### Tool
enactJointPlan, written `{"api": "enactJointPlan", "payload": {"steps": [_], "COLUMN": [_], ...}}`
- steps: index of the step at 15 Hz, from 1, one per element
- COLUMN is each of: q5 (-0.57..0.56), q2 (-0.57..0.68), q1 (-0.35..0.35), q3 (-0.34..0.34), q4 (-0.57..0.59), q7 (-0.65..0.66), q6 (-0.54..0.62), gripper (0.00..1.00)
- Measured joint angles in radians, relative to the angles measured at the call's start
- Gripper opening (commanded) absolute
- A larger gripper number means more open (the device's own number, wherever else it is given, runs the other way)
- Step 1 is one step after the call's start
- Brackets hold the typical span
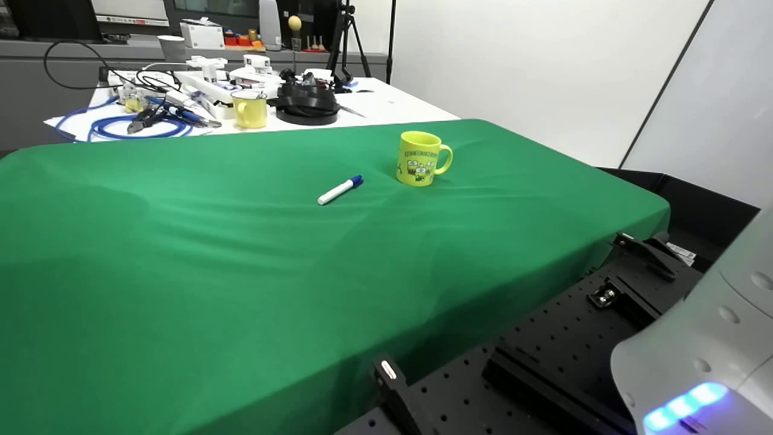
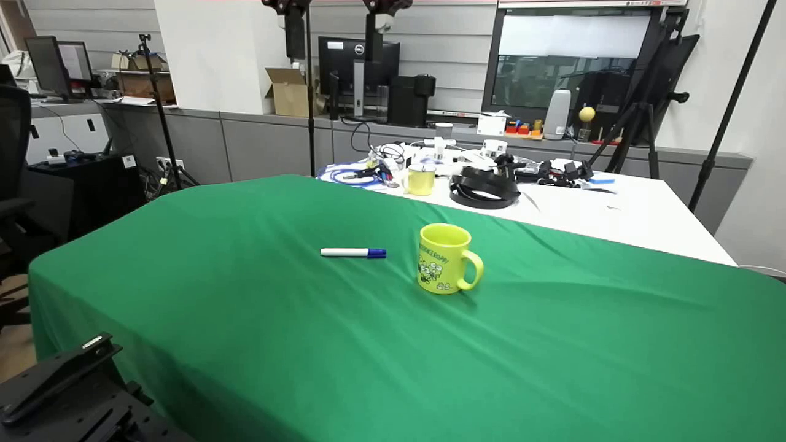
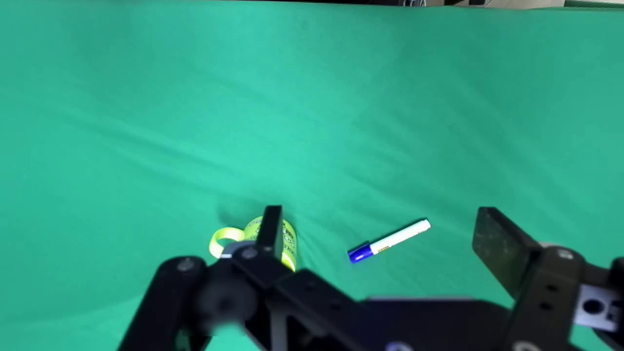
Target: Put the blue marker inside the yellow mug
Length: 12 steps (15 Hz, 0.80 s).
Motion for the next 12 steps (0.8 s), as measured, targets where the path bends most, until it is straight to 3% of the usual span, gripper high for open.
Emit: {"api": "enactJointPlan", "payload": {"steps": [8, 12], "q5": [0.000, -0.001], "q2": [0.000, 0.055], "q1": [0.000, -0.017], "q3": [0.000, 0.021], "q4": [0.000, 0.007], "q7": [0.000, 0.083], "q6": [0.000, 0.112], "gripper": [1.00, 1.00]}}
